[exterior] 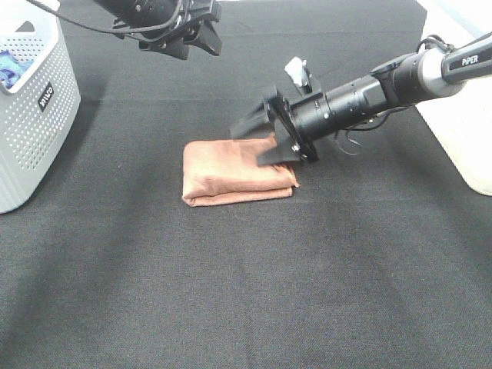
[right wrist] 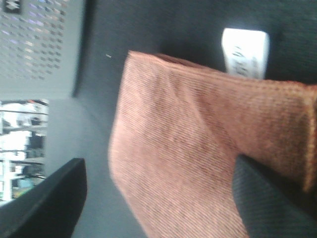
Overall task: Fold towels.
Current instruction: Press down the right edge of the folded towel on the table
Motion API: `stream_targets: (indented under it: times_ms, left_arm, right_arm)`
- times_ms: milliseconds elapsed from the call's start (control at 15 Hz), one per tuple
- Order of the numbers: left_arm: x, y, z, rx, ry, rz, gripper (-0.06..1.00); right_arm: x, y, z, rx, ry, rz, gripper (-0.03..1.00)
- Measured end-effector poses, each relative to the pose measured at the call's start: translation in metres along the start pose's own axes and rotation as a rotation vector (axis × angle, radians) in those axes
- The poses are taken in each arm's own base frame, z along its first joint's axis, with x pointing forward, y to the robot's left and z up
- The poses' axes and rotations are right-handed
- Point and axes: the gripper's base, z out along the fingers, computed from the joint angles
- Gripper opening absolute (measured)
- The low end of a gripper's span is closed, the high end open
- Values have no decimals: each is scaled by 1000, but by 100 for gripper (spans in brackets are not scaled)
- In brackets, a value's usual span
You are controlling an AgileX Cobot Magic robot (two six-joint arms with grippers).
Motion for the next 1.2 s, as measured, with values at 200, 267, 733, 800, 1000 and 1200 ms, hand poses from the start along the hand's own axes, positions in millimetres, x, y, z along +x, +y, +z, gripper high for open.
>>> stream_targets:
  times_ms: [200,267,733,800,1000,1200]
  left_arm:
    - [1,0,0,1,7,1,58]
    - [1,0,0,1,8,1,58]
    - [1,0,0,1,12,2,58]
    - [1,0,0,1,12,2,58]
    - [3,0,0,5,31,2,58]
    - [4,1,0,-6,41,18,58]
  right_arm:
    - [1,-2,-1,42,30,16,77]
    - [2,-1,-2,38,40,20,77]
    - [2,5,-14,122,81,-45,77]
    - [2,5,-14,122,81,-45,77]
    - [2,2,-14,173,77,-26,76]
    - [1,2,-17,198,77,-21,76]
